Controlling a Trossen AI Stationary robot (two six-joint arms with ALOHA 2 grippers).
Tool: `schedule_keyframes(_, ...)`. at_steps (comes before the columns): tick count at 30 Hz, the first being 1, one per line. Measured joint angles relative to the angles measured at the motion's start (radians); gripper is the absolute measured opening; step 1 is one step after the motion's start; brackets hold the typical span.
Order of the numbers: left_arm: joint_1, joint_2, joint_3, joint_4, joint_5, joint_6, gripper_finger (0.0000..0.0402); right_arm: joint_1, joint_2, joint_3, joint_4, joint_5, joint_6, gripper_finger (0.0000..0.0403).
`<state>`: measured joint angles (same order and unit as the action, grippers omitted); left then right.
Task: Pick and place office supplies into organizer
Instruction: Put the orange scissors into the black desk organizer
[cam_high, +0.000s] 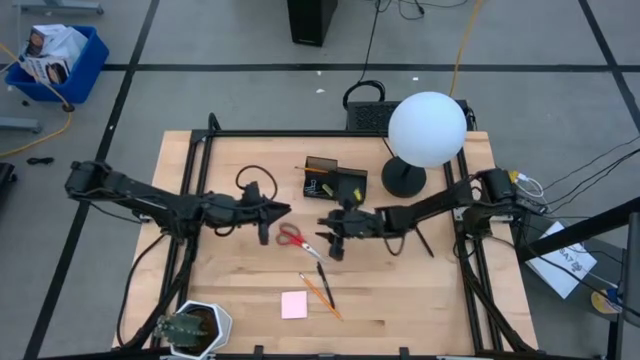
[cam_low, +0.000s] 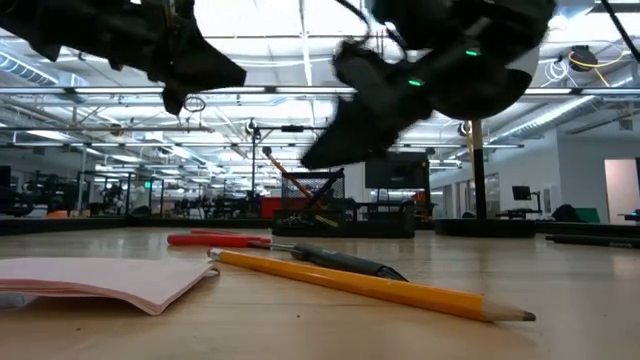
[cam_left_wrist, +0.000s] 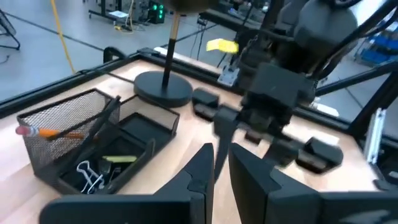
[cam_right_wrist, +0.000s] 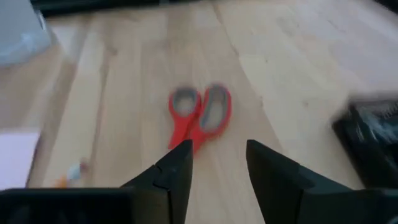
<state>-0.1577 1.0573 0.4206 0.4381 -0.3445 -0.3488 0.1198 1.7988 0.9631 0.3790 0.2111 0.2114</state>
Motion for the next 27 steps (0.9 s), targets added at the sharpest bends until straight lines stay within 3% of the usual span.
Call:
schedule_keyframes(6, -0.009, -0.049, 0.0, 0.029, -0.013, -0.062, 0.0051, -0.04, 0.118, 0.152, -0.092, -0.022, -0.051, 0.0175)
schedule_keyframes(13, -0.059, -0.136, 0.001, 0.012, -0.017, 0.02, 0.0051, -0.085, 0.261, 0.288, -0.151, -0.085, -0.036, 0.0179)
schedule_keyframes(21, -0.106, -0.261, 0.002, -0.059, -0.023, 0.059, 0.0051, -0.117, 0.356, 0.417, -0.227, -0.085, -0.034, 0.018)
schedule_keyframes(27, -0.133, -0.273, 0.001, -0.06, -0.024, 0.066, 0.0051, -0.12, 0.39, 0.458, -0.23, -0.087, -0.041, 0.0177)
